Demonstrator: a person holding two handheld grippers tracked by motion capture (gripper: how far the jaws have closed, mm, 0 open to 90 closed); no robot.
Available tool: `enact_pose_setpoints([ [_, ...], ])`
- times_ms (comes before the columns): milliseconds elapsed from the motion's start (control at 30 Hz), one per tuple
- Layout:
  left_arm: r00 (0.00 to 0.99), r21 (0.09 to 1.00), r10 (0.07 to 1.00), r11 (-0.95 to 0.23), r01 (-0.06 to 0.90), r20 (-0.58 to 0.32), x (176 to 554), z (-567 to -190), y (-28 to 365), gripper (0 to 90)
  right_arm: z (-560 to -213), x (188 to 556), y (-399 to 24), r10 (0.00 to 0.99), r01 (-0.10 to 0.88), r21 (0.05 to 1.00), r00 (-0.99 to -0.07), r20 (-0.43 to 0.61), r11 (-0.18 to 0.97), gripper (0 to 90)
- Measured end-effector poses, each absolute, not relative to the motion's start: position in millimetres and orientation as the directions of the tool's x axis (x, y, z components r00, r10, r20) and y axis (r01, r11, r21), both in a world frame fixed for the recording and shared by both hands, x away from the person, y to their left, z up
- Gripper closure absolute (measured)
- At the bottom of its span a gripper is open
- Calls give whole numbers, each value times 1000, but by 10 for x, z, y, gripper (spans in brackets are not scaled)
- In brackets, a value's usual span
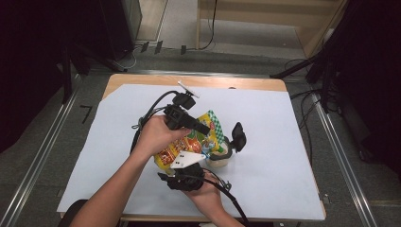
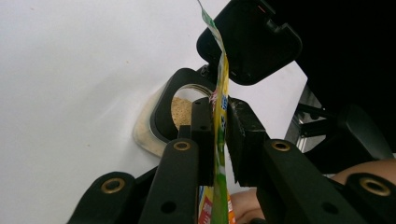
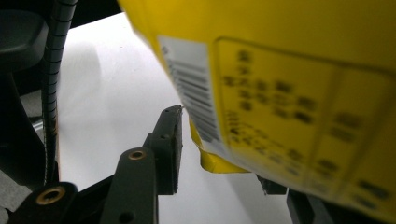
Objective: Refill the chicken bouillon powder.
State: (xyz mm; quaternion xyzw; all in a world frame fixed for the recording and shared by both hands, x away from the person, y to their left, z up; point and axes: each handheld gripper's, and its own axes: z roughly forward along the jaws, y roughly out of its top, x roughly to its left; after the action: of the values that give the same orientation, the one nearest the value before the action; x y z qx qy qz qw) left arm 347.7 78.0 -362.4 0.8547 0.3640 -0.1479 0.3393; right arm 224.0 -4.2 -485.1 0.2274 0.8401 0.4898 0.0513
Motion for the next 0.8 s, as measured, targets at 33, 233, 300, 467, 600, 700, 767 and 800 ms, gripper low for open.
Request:
enact_pose_setpoints([
  [33,689,470,520,-504,724,-504,3481,-3627,782,825,-4862,2246,-46,433,336,846,-890,142,414,588],
  [233,682,470,507,-495,731,-527,3501,-3647,798,836,-4916,2268,-54,440,354,844,-883,159,404,550],
  [300,682,469,505,-496,731,-529,3501,-3647,800,839,-4925,2267,-49,441,354,844,-883,160,402,537],
  [467,690,481,495,-495,724,-529,3495,-3624,824,851,-4945,2275,-42,437,359,843,-883,168,400,488],
  [600,691,491,481,-488,722,-539,3500,-3603,858,869,-4945,2294,-55,429,391,839,-877,215,378,471],
  [700,689,492,474,-484,724,-547,3508,-3595,883,875,-4944,2303,-60,426,394,840,-877,223,372,457],
  [767,681,491,475,-472,732,-558,3512,-3588,906,877,-4946,2305,-60,428,398,839,-875,226,370,448],
  [800,681,491,473,-473,731,-559,3515,-3582,922,879,-4948,2306,-61,428,399,839,-875,227,370,444],
])
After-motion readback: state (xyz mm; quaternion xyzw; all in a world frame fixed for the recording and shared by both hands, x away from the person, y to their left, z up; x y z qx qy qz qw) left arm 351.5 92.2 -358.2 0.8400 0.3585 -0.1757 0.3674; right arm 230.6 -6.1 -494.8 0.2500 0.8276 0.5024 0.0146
